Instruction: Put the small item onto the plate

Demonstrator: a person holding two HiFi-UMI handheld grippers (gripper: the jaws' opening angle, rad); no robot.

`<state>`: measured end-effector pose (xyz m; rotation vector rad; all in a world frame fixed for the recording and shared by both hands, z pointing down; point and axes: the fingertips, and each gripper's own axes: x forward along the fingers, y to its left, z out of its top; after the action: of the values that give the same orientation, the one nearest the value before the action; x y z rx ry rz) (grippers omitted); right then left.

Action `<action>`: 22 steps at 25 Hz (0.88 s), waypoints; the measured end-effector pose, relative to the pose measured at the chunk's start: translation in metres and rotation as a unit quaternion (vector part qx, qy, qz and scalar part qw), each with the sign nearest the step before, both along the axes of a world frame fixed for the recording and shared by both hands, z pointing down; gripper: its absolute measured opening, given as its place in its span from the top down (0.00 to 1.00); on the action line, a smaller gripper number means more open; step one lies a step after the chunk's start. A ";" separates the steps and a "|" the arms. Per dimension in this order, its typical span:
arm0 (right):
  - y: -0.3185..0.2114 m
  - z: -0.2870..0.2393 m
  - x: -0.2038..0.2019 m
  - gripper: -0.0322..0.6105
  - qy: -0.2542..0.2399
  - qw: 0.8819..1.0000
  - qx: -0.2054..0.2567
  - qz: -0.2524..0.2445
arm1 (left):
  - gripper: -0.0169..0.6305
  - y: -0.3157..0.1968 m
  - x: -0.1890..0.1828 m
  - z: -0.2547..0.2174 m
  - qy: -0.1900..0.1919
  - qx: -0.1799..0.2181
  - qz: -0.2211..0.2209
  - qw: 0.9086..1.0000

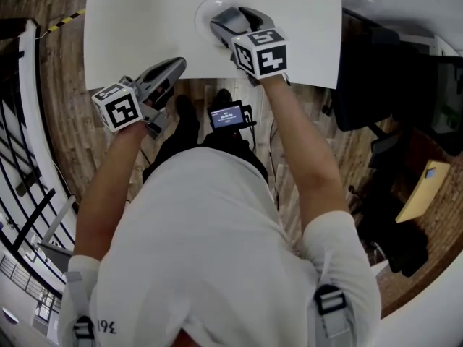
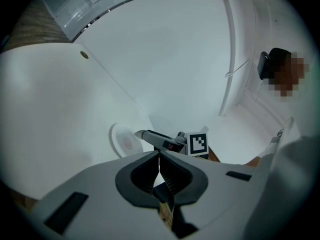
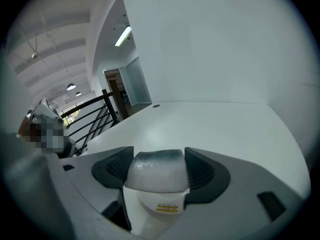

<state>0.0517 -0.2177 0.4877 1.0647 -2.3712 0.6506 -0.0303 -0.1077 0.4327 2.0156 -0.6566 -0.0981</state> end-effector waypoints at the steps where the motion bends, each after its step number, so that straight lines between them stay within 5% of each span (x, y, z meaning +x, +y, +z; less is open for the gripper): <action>1: -0.002 0.003 -0.004 0.45 0.012 1.000 0.005 -0.009 | 0.97 0.001 0.000 0.002 -0.001 -0.004 0.000 1.000; 12: -0.003 0.039 -0.019 0.45 0.084 0.995 0.008 -0.051 | 0.97 0.007 0.002 0.008 -0.012 -0.014 0.015 1.000; 22: -0.009 0.037 -0.026 0.45 0.092 0.994 0.028 -0.052 | 0.97 0.009 0.004 0.008 -0.016 -0.013 0.025 0.999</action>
<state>0.0256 -0.2268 0.5244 0.9722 -2.2791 0.4306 -0.0259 -0.0990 0.4402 2.0102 -0.6231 -0.0274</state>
